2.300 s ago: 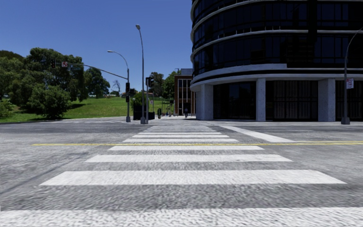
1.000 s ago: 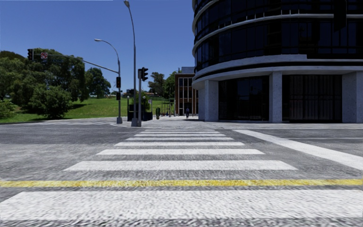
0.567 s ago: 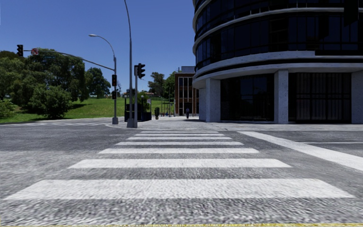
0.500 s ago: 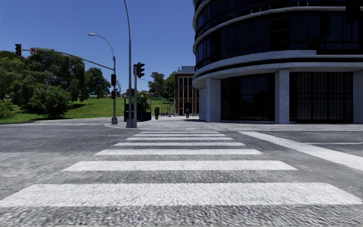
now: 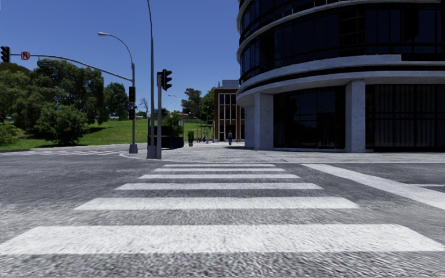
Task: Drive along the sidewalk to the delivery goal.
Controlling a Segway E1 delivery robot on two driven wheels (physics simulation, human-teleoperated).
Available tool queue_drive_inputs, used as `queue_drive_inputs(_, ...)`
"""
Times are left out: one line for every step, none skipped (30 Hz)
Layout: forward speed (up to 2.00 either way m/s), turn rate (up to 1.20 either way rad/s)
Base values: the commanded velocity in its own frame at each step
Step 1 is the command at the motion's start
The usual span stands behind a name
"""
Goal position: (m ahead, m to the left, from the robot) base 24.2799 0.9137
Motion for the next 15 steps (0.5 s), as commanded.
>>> queue_drive_inputs(2.0, 0.0)
queue_drive_inputs(2.0, 0.0)
queue_drive_inputs(2.0, 0.0)
queue_drive_inputs(2.0, 0.0)
queue_drive_inputs(2.0, 0.0)
queue_drive_inputs(2.0, 0.0)
queue_drive_inputs(2.0, 0.0)
queue_drive_inputs(2.0, 0.0)
queue_drive_inputs(2.0, 0.0)
queue_drive_inputs(2.0, 0.0)
queue_drive_inputs(2.0, 0.0)
queue_drive_inputs(2.0, 0.0)
queue_drive_inputs(2.0, 0.0)
queue_drive_inputs(2.0, 0.0)
queue_drive_inputs(2.0, 0.0)
